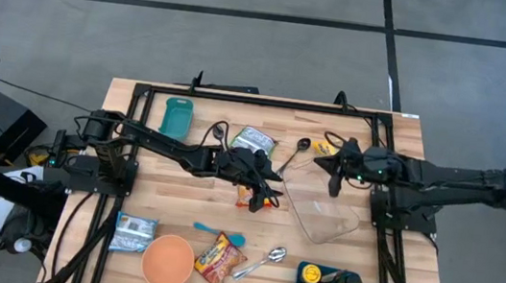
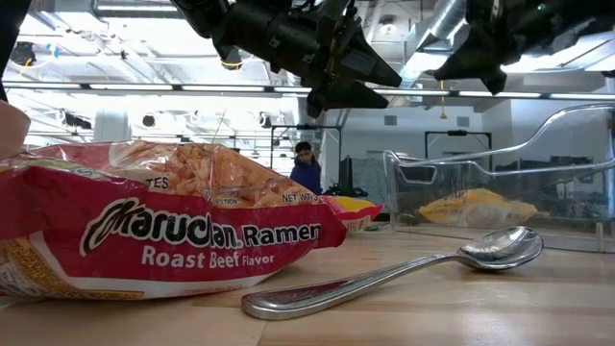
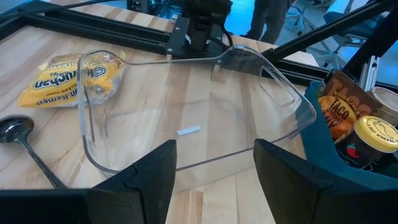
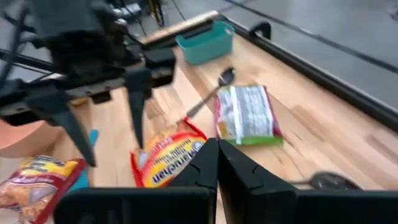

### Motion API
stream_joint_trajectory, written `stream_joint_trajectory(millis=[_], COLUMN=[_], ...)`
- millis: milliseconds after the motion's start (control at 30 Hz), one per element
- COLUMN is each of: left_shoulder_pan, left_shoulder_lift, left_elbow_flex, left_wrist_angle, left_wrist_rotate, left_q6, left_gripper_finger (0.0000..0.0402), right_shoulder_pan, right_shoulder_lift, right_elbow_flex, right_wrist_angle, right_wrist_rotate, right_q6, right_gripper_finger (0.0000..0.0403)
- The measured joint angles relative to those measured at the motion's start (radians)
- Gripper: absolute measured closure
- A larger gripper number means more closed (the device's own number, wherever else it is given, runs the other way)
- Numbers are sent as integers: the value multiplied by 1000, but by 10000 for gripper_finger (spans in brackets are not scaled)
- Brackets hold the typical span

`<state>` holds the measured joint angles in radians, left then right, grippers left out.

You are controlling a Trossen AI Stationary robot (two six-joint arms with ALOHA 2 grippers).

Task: Pick & Place Food Item
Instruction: Put the orange noodle pack into the transparent bin

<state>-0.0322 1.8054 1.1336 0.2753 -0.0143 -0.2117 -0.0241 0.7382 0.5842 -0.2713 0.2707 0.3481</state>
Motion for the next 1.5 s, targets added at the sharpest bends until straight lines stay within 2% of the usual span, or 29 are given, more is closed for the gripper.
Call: stream_joint_trajectory(millis=[167, 533, 833, 1033, 1267, 1500], left_shoulder_pan=[0, 0, -2, -24, -69, -134], left_shoulder_lift=[0, 0, 0, 0, 0, 0], left_elbow_flex=[0, 0, 0, 0, 0, 0], left_wrist_angle=[-50, -332, -476, -601, -617, -620], left_wrist_rotate=[1, 2, 112, 108, 38, -151], left_q6=[-62, -264, -300, -340, -420, -506], left_gripper_finger=[192, 192, 192, 192, 192, 192], right_shoulder_pan=[-7, 12, 12, 11, 11, 11], right_shoulder_lift=[0, 0, 1, 1, 1, 1], right_elbow_flex=[0, 0, 0, 0, 0, 0], right_wrist_angle=[-46, -95, -95, -95, -94, -95], right_wrist_rotate=[-1, -8, -8, -8, -8, -8], right_q6=[30, 57, 56, 56, 54, 53], right_gripper_finger=[402, 402, 402, 402, 402, 402])
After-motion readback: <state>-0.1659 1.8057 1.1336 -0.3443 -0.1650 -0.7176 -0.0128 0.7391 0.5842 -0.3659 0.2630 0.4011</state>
